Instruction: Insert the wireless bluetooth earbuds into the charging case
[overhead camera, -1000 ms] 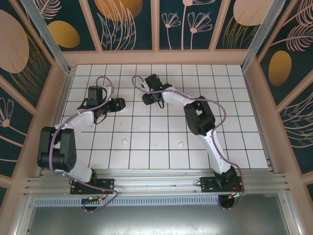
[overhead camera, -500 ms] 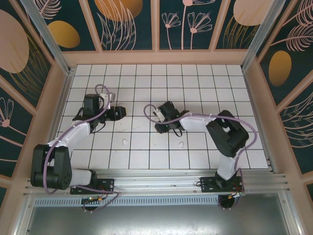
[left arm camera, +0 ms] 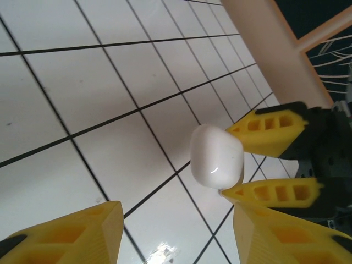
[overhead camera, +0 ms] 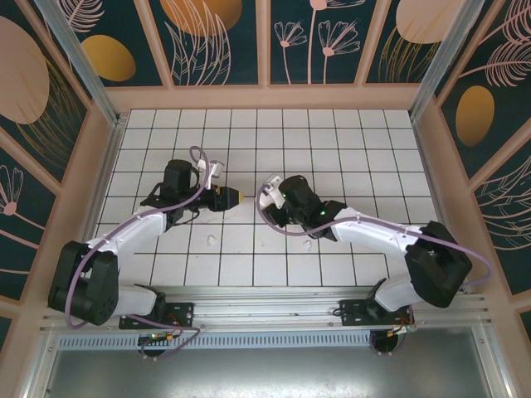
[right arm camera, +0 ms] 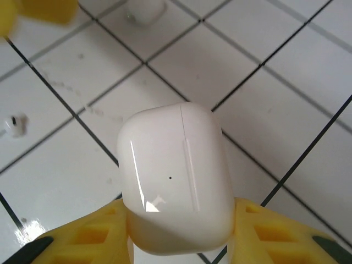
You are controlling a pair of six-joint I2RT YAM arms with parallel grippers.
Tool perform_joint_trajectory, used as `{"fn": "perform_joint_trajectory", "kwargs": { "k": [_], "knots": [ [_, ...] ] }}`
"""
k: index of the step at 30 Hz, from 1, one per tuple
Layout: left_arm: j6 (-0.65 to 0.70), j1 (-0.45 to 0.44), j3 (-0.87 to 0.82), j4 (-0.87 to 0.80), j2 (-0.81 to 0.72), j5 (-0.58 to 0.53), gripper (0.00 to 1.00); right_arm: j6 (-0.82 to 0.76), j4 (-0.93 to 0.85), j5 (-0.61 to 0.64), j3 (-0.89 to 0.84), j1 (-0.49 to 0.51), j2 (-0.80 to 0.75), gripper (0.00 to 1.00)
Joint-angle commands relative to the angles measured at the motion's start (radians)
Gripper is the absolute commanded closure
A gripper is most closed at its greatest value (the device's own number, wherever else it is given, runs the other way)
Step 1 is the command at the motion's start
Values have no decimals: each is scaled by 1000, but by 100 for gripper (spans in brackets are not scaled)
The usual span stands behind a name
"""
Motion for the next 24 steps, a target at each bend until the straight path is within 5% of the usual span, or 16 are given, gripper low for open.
{"fn": "perform_joint_trajectory", "kwargs": {
  "k": [1, 15, 19, 24],
  "knots": [
    [-43, -42, 8, 92, -34, 48, 43, -43, 54, 35, -25, 18, -69, 67],
    [-64, -142, 45, 137, 19, 108, 41, -86, 37, 40, -27, 64, -154, 66],
    [-64, -145, 56, 141, 36, 116, 51, -98, 26, 50, -28, 74, -165, 66],
    [-67, -144, 63, 146, 45, 112, 76, -104, 18, 69, -28, 85, -171, 66]
  ]
}}
